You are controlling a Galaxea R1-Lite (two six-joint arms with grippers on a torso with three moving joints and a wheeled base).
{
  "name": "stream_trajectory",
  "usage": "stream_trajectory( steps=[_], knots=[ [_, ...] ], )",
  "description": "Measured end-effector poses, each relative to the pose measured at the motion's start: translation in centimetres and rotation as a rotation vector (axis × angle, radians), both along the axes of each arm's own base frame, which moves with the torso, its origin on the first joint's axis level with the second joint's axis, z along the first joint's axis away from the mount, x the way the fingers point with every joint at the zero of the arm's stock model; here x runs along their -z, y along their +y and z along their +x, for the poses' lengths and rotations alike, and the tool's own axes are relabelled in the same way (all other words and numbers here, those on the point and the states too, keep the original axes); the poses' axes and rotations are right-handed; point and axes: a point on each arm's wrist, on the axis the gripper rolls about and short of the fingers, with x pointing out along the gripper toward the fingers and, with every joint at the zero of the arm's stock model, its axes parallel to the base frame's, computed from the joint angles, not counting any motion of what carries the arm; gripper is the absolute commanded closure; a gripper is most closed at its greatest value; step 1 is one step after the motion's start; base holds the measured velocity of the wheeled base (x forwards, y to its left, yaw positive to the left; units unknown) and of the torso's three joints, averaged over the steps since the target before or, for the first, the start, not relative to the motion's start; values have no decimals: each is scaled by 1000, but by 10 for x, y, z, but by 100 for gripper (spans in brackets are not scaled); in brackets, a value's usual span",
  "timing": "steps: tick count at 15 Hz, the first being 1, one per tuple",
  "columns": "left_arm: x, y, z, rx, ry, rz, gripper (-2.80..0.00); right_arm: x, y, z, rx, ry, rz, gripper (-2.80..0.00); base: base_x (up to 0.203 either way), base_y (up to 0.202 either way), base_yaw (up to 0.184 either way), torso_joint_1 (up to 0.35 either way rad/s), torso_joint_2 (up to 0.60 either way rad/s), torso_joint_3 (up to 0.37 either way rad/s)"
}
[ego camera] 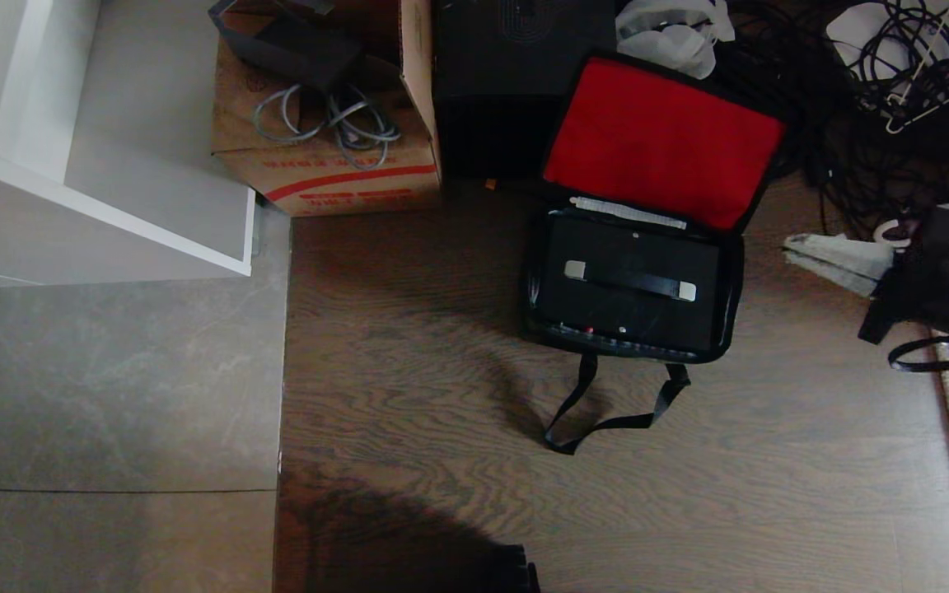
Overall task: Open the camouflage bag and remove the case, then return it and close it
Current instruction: Grip the handle
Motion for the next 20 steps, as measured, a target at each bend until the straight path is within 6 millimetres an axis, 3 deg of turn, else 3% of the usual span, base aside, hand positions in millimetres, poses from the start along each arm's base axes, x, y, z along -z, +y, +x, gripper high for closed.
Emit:
stream_trajectory(
  steps=[3, 6, 11, 15, 20],
  knots=[
    [0, 0, 0, 1, 0, -1, 0, -2, 9, -58, 7, -37, -130, 0, 0, 0, 0, 0, 0, 0],
    [0, 0, 0, 0, 0, -1, 0, 16, 20, -117, 66, -34, -382, 0, 0, 0, 0, 0, 0, 0],
    [0, 0, 0, 1, 0, 0, 0, 82, 27, -220, 184, -77, -944, 0, 0, 0, 0, 0, 0, 0],
    [0, 0, 0, 0, 0, 0, 0, 133, 20, -253, 412, -133, -1252, 0, 0, 0, 0, 0, 0, 0],
    [0, 0, 0, 0, 0, 0, 0, 146, 19, -270, 611, -277, -1216, 0, 0, 0, 0, 0, 0, 0]
  ],
)
